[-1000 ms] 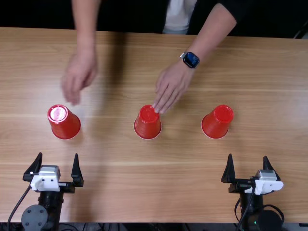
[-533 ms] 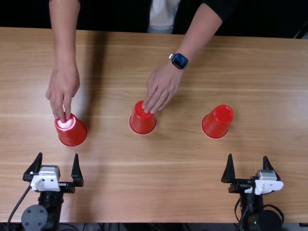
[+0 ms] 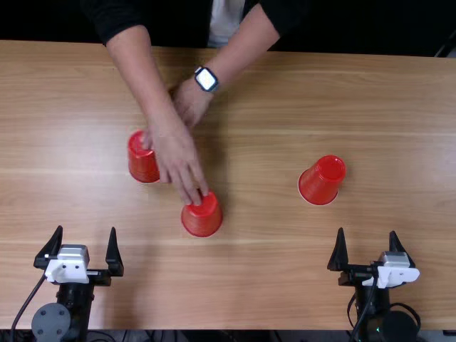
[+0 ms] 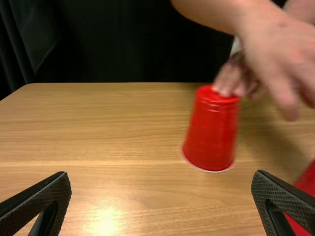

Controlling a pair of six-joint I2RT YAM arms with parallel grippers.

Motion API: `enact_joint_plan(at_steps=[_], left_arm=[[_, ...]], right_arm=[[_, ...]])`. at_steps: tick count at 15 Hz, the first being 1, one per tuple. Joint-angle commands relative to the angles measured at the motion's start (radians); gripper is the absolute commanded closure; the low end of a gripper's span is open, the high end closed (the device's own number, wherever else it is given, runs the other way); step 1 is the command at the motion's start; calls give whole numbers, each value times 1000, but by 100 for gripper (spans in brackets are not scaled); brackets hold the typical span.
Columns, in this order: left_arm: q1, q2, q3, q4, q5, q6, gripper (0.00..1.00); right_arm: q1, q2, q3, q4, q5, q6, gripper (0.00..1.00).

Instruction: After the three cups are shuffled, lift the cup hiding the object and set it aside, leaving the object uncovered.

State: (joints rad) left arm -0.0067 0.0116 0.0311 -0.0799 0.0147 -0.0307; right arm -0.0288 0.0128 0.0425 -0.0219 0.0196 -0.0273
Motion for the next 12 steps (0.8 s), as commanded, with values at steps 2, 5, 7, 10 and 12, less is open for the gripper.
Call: enact_joint_plan(at_steps=[2,5,7,10,12], left_arm=[[-4,-12,-31,4,9,-1,0],[-6,-12,-31,4,7,-1,0],[-6,-12,-31,3,2,-1,0],[-6,-12,-31,4,2,-1,0],[-6,-12,-31,4,4,-1,0]], right_arm=[[-11,-13,-12,8,8,2,0],[-11,-13,-12,8,8,2,0],[-11,-13,-12,8,8,2,0],[-11,-13,-10,8,8,2,0],[-11,-13,-12,8,8,2,0]])
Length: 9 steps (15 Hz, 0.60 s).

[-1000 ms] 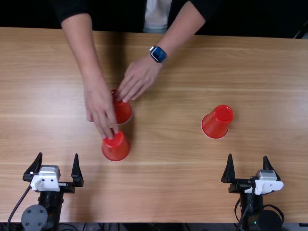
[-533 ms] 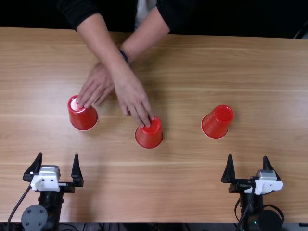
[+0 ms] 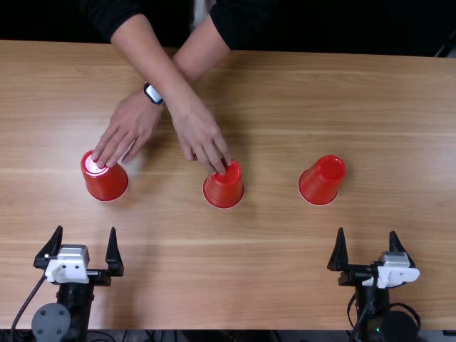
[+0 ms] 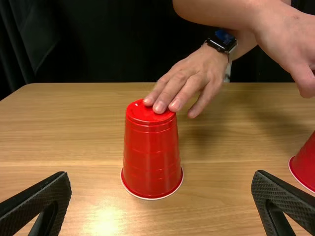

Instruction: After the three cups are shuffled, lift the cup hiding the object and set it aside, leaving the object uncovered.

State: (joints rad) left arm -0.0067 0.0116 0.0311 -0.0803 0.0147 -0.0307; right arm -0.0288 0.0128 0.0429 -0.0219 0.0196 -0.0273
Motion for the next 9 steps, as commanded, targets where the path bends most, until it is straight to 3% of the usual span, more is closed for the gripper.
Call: enact_joint_plan(at_steps=[1,5,9], left_arm=[[-6,-12,-31,5,13,-1,0],[-6,-12,-31,5,9,-1,0],[-10,-12,-31,7,15,-1,0]], right_arm=[[-11,-13,-14,8,12,7,0],[-10,-13,-15,8,-1,7,0],[-10,-13,-26,32,1,-4,0]])
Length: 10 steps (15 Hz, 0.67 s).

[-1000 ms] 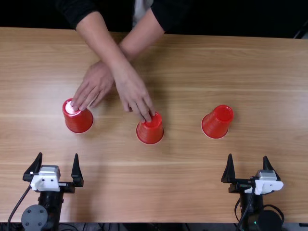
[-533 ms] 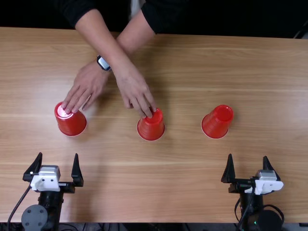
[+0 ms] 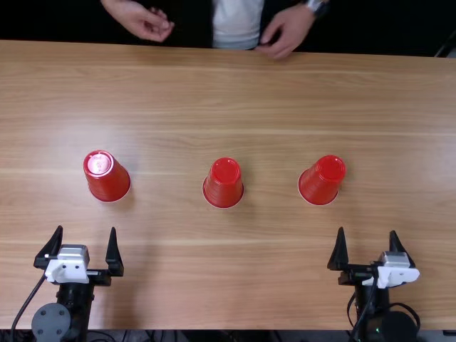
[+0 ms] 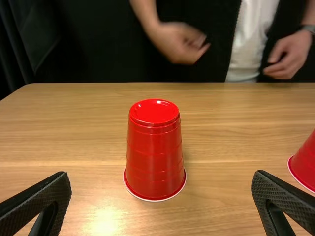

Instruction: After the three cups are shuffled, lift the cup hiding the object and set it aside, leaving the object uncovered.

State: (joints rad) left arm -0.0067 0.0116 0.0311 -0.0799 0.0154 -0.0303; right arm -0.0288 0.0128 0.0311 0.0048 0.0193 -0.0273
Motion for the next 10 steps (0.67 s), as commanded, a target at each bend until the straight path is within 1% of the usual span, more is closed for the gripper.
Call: enact_joint_plan(at_steps=[1,3,4,5,6,8,9,10], left_arm=[[-10,-12,-31,4,14,1,0],[-9,-12,24,-12,16,3,0],[-9,-12,89,-34,14,3,0],[-9,-12,144,-77,14,3,0],[-7,11,210,-119,16,3,0],[-9,113,332,-165,14,3,0],[-7,166,406,-185,10,3,0],[-6,245,492,-229,-1,3,0]], right_arm=[[-10,-13,-8,7,3,-6,0],[-17,-13,18,9,-3,-10,0],[-17,-13,61,5,-10,-10,0],[-17,-13,89,0,-25,-8,0],[-17,-13,127,-6,-27,-8,0],[-16,-11,214,-11,-27,-10,0],[-17,47,268,-24,-25,-10,0],[-16,119,339,-39,-25,-21,0]])
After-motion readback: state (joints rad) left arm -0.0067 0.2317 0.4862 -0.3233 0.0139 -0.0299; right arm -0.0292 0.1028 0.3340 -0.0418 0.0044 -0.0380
